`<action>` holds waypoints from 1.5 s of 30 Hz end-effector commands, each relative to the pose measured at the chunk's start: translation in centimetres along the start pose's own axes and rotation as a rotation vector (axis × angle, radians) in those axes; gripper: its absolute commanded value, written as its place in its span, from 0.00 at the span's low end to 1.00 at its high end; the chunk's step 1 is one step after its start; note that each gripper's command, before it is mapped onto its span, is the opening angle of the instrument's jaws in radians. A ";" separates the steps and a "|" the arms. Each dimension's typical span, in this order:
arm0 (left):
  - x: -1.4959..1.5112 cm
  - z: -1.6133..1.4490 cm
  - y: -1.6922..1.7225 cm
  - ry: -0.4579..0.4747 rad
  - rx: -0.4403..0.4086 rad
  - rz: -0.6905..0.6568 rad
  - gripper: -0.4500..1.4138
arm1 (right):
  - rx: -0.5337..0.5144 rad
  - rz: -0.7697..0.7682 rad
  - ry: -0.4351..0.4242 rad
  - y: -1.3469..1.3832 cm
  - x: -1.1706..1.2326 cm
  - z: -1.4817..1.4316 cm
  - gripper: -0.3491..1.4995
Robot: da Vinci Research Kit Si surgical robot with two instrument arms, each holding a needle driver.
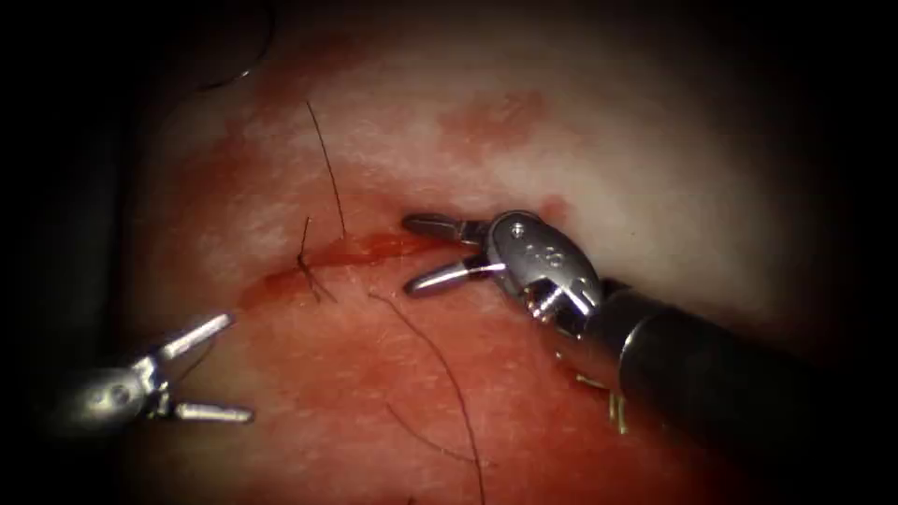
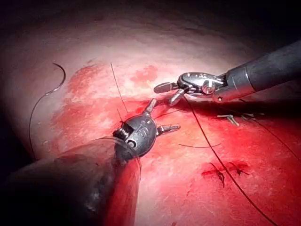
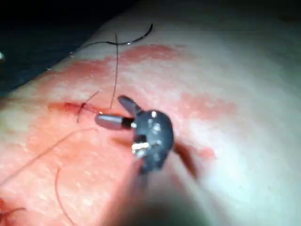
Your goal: Wound Closure
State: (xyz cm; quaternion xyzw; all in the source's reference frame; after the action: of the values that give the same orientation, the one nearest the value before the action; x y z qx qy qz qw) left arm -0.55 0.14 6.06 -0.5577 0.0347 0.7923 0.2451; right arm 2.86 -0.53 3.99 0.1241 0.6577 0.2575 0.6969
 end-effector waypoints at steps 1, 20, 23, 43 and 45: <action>-0.09 0.16 0.04 0.002 -0.012 0.009 0.46 | 0.002 -0.002 0.002 0.03 -0.02 0.09 0.88; -0.24 0.07 0.08 -0.056 0.035 0.097 0.46 | 0.006 -0.002 -0.003 0.02 -0.02 0.08 0.88; -0.31 -0.21 0.04 -0.057 0.101 0.098 0.48 | 0.005 -0.003 -0.003 0.03 -0.03 0.09 0.88; -0.17 -2.37 -1.29 -0.215 -0.303 0.135 0.41 | 0.025 -0.012 -0.021 0.00 -0.06 0.17 0.89; -0.02 -2.42 -1.48 -0.213 -0.382 0.118 0.39 | 0.030 -0.014 -0.025 -0.01 -0.08 0.21 0.89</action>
State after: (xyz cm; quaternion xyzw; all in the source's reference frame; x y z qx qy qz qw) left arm 2.25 0.74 5.35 -0.5073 -0.1240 0.8486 0.0845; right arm 2.97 -0.58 4.03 0.1331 0.6531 0.2419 0.7051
